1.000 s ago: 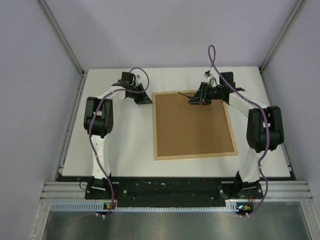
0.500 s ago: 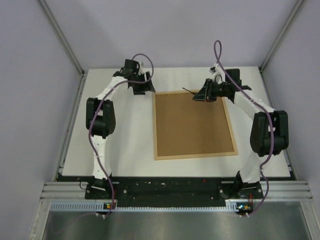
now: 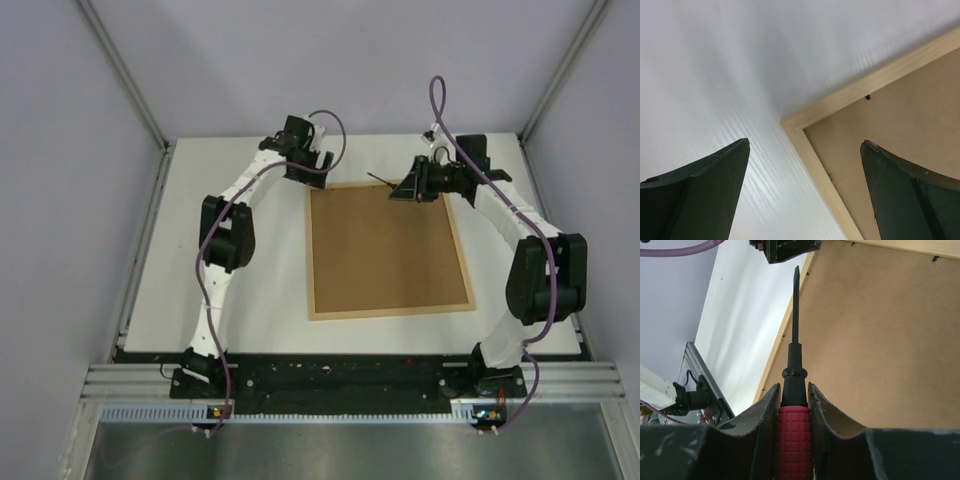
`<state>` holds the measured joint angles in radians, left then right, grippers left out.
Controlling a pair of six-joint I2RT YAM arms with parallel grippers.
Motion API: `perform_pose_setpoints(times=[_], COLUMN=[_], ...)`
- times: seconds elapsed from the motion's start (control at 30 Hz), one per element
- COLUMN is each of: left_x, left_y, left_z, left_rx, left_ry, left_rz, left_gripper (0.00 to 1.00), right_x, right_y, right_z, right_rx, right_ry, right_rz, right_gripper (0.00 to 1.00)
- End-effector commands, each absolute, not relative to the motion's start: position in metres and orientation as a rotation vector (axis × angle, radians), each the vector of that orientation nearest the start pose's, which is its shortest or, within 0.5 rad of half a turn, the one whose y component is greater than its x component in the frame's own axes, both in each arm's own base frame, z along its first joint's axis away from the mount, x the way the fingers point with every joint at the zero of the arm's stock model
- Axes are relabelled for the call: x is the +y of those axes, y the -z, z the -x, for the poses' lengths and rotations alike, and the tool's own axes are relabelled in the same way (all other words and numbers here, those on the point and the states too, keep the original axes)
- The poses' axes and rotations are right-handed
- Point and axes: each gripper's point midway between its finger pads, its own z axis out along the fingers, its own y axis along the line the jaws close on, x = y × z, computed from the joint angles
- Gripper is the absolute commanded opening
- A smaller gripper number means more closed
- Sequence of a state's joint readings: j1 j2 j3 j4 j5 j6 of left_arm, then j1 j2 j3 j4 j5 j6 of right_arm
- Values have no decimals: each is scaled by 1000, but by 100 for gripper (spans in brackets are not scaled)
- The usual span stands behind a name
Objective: Take the photo out of the frame
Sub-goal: Adjust the photo frame at the center of the board.
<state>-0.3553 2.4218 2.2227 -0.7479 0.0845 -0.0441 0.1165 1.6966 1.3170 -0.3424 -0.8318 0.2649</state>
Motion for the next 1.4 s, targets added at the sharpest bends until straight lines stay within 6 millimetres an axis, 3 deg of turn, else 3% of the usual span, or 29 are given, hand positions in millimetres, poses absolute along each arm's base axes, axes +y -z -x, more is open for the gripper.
perform_pose_setpoints(times=[0.0, 0.13, 0.3, 0.53, 0.77, 0.83, 0.93, 1.13, 1.37], left_x=[-214, -223, -241, -245, -248, -247, -244, -242, -229], left_y=[-106, -97, -82, -68, -53, -44, -33, -25, -11], left_z=[-581, -581, -564, -561, -552, -549, -545, -537, -525], left_rx=[2233, 2157, 2118, 2126, 2151, 2160, 2185, 2221, 2313], left_ry=[163, 178, 307, 299, 195, 143, 82, 68, 30], left_rz=[-725, -915, -1083, -1152, -1261, -1304, -1344, -1371, -1376], left_gripper=[98, 98, 97, 92, 85, 81, 65, 43, 18], right_x=[179, 178, 176, 174, 170, 164, 146, 104, 98], right_y=[-213, -209, -205, -207, -223, -226, -229, -231, -237], right_z=[-395, -395, -397, -396, -386, -384, -382, -378, -372], right_rx=[2155, 2165, 2183, 2182, 2146, 2142, 2141, 2133, 2108], right_ry=[-1087, -1075, -1054, -1028, -989, -963, -956, -948, -950], right_rz=[354, 360, 353, 354, 401, 406, 360, 252, 254], right_gripper=[0, 0, 0, 0, 0, 0, 0, 0, 0])
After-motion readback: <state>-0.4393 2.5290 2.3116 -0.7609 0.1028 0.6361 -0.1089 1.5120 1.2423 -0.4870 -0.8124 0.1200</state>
